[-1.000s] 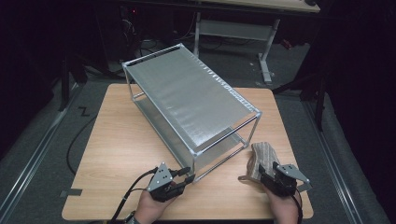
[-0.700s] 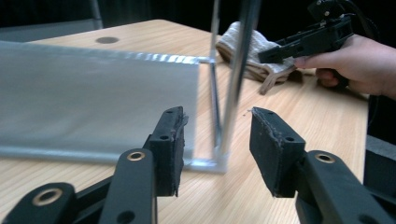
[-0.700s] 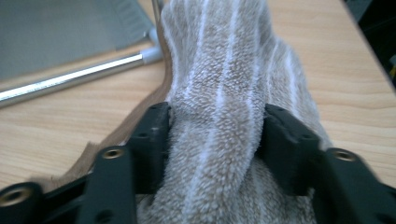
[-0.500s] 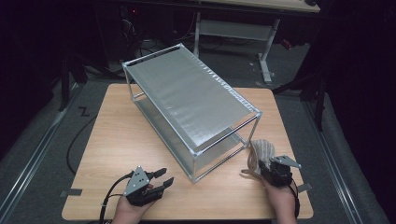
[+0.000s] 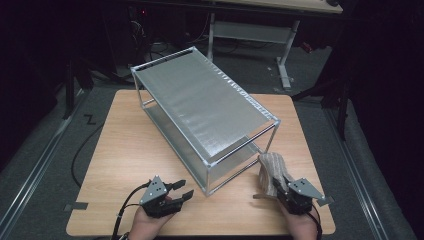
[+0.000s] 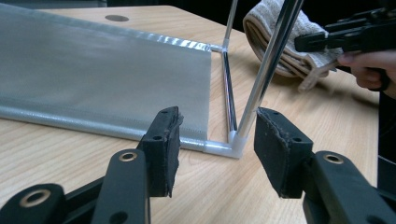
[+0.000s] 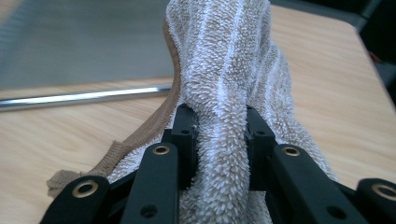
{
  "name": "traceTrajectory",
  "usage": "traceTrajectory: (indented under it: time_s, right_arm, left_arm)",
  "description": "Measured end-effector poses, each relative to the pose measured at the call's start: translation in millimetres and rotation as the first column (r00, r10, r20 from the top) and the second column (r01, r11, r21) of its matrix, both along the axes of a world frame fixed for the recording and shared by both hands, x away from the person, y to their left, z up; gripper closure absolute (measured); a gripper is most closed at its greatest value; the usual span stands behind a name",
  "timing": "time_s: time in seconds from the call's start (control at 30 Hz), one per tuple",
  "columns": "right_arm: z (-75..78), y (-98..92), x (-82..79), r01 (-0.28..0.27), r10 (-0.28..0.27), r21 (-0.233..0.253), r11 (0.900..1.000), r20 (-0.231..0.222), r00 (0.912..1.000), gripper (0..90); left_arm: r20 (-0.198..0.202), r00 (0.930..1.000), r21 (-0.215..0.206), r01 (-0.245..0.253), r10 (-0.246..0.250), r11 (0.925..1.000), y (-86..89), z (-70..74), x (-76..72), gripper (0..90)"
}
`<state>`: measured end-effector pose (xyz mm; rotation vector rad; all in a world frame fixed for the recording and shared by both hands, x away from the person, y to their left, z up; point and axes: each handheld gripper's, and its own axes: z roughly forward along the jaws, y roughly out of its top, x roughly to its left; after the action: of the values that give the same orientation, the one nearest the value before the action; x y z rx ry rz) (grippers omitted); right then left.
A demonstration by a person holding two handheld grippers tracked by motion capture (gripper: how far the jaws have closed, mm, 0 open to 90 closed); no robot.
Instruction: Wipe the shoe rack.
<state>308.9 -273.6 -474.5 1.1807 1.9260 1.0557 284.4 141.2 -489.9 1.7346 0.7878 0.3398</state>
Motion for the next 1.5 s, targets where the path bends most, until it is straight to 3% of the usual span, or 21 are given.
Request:
traceTrajectory:
  time_s: [0.13, 0.33, 0.4, 0.5, 0.57, 0.63, 0.73, 0.8, 0.9, 1.23, 1.5]
  right_arm:
    - [1.7, 14.3, 2.7, -0.068, 0.068, -0.006, 0.998, 0.013, 0.9976, 70.7]
    - [2.7, 26.4, 26.3, -0.094, 0.093, 0.021, 0.995, 0.016, 0.9955, 69.6]
    - [2.4, 34.0, 37.6, -0.081, 0.082, -0.023, 0.996, 0.033, 0.9961, 68.7]
    - [0.0, 39.1, 53.0, -0.063, 0.064, -0.03, 0.998, 0.029, 0.9975, 68.7]
    - [-6.7, 39.6, 66.3, -0.05, 0.05, -0.033, 0.998, -0.02, 0.9986, 68.9]
    - [-15.5, 37.1, 75.9, -0.019, 0.014, -0.072, 0.997, -0.077, 0.997, 69.0]
    - [-16.2, 23.6, 80.6, 0.033, -0.037, -0.053, 0.998, -0.081, 0.996, 69.1]
    - [-14.2, 14.0, 80.9, 0.07, -0.074, -0.045, 0.996, -0.08, 0.9941, 69.1]
    - [-16.4, 7.6, 78.9, 0.068, -0.071, -0.038, 0.997, -0.095, 0.9929, 69.2]
    - [-17.1, 23.3, 57.1, -0.074, 0.07, -0.029, 0.997, -0.118, 0.9906, 68.8]
    - [-17.3, 44.1, 34.3, -0.171, 0.174, 0.038, 0.985, -0.142, 0.9744, 68.0]
  left_arm:
    - [0.009, 1.0, 0.008, -0.004, 0.004, 1.0, 0.0, -0.2, -3.5, 49.6]
    - [0.022, 0.9973, 0.021, -0.071, 0.07, 0.9973, 19.1, -0.2, -18.2, 49.5]
    - [0.015, 0.9951, 0.009, -0.098, 0.098, 0.9951, 25.0, -0.4, -21.9, 49.5]
    - [0.017, 0.9921, 0.006, -0.124, 0.124, 0.9922, 33.4, 0.0, -26.4, 49.5]
    - [0.017, 0.9909, 0.004, -0.134, 0.134, 0.991, 36.8, 0.2, -28.0, 49.6]
    - [0.015, 0.9899, 0.001, -0.141, 0.141, 0.99, 39.8, 0.6, -29.6, 49.5]
    - [0.012, 0.9897, -0.002, -0.143, 0.143, 0.9898, 40.9, 0.1, -29.6, 49.5]
    - [0.007, 0.9901, -0.003, -0.14, 0.14, 0.9901, 40.1, -0.3, -28.5, 49.5]
    - [0.01, 0.9912, 0.0, -0.132, 0.132, 0.9912, 37.7, -0.2, -28.6, 49.5]
    - [0.014, 0.9948, -0.005, -0.101, 0.101, 0.9949, 29.6, 0.7, -22.4, 49.5]
    - [0.02, 0.9977, 0.003, -0.065, 0.065, 0.9979, 20.8, 1.1, -17.1, 49.5]
